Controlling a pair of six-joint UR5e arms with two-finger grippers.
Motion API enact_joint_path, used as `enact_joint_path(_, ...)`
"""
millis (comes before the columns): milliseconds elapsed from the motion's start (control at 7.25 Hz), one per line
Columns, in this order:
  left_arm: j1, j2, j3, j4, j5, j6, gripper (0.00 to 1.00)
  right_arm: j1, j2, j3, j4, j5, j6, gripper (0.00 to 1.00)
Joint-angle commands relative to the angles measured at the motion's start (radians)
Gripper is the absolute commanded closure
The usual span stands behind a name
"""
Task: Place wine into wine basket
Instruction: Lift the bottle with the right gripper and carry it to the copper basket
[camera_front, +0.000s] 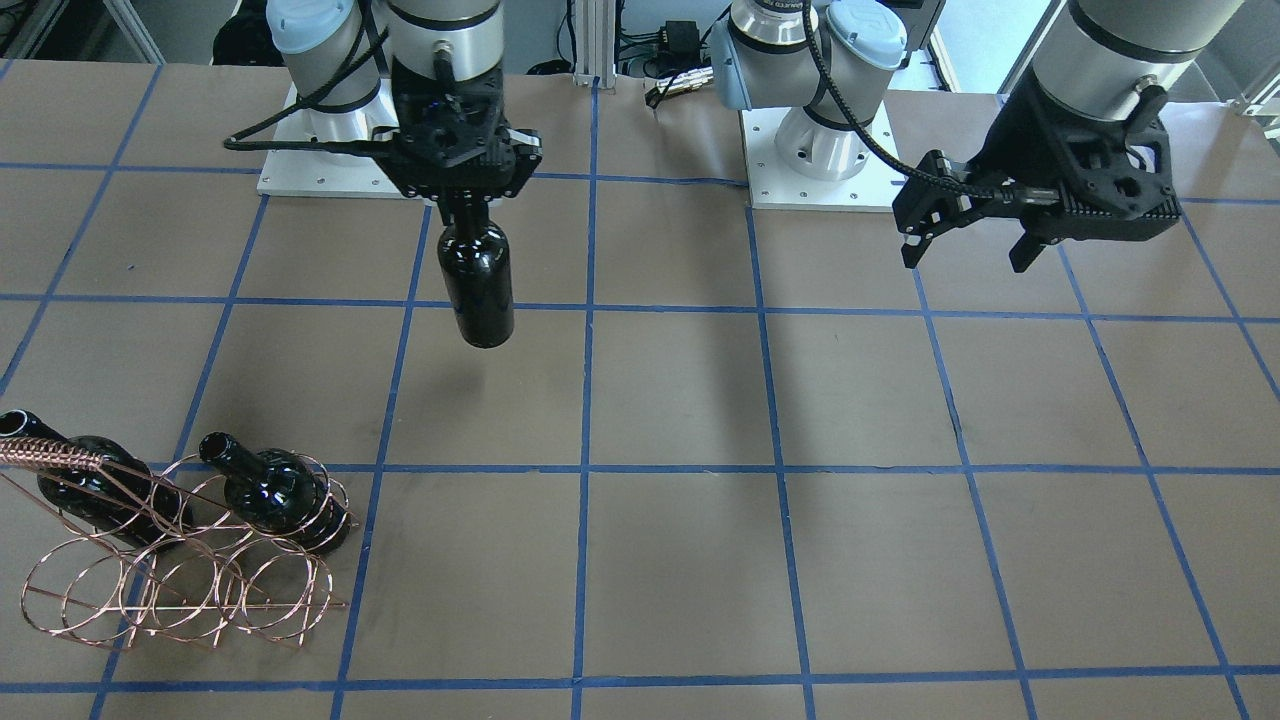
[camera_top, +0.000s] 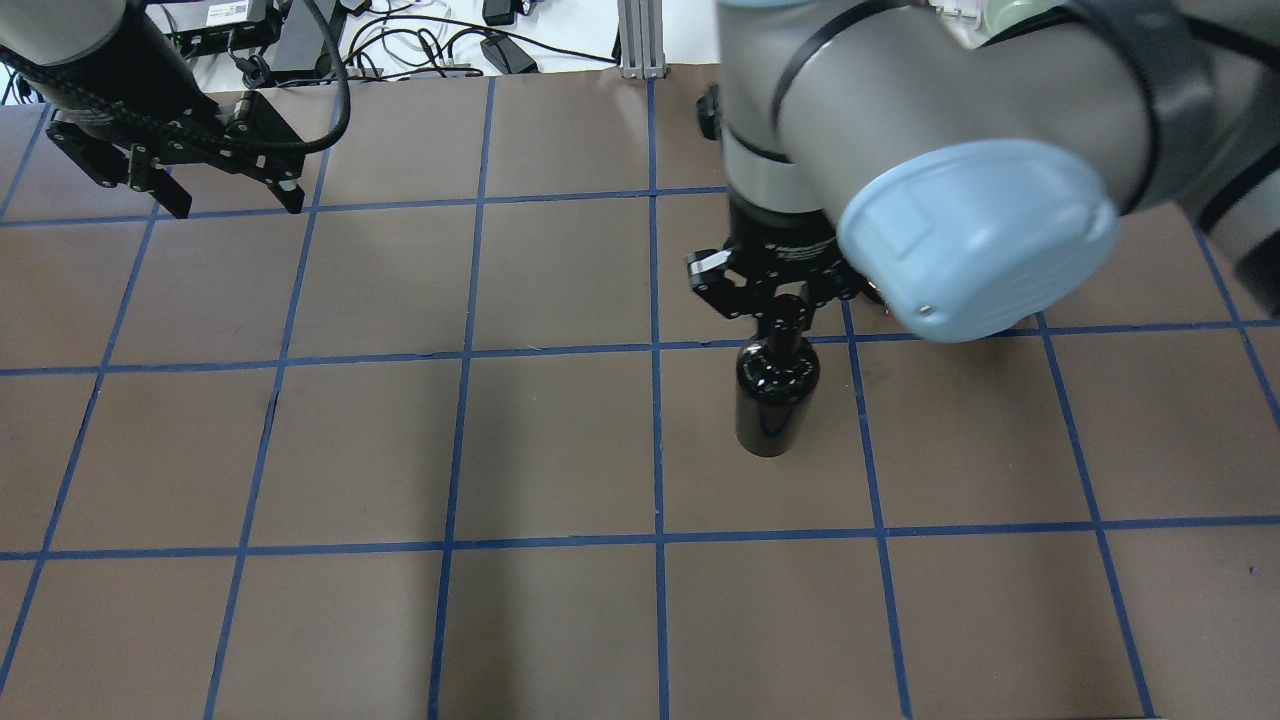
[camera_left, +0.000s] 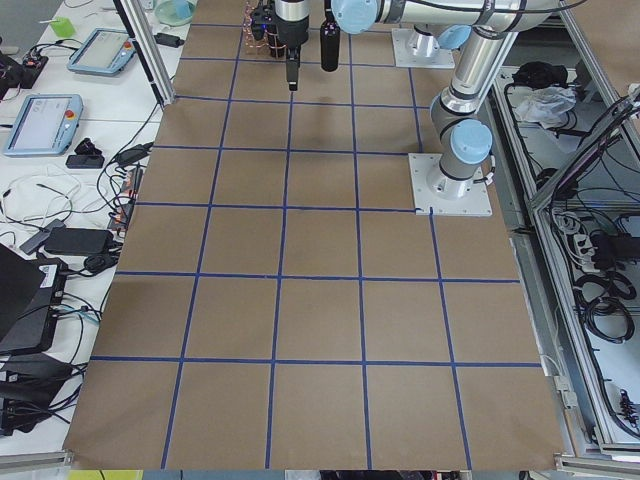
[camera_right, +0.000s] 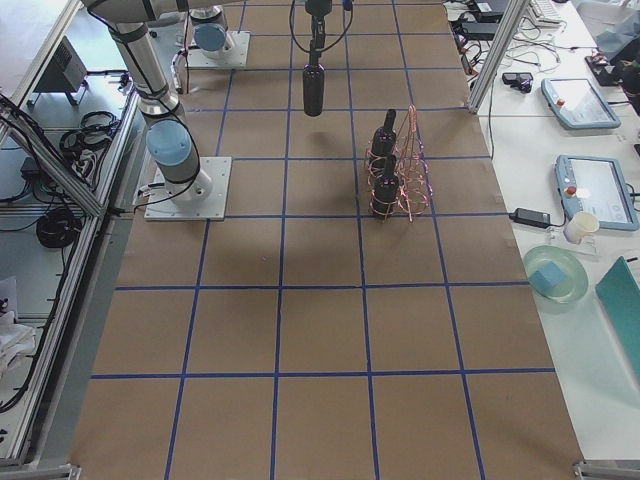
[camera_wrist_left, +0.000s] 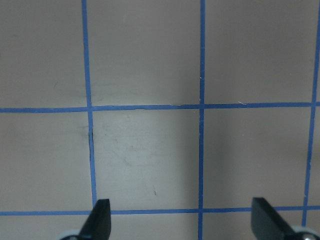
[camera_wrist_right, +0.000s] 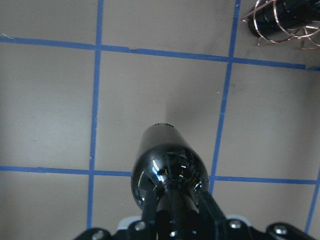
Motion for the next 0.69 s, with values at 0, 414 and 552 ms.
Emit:
enact_joint_path(0, -0.092, -0.002, -0.002, 0.0, 0.008, -0.001, 0.0, -0.255, -0.062, 0.017, 0.053, 0.0, -0.315, 0.99)
enact_joint_path(414, -0.122, -0.001, -0.011, 0.005, -0.004, -0.001, 0.0, -0.529, -0.064, 0.01, 0.047, 0.006, -0.544, 0.99)
enact_joint_path(552, -0.126, 0.007, -0.017, 0.003, 0.011, 0.005, 0.0, -0.538, -0.059, -0.004, 0.045, 0.015, -0.543, 0.98)
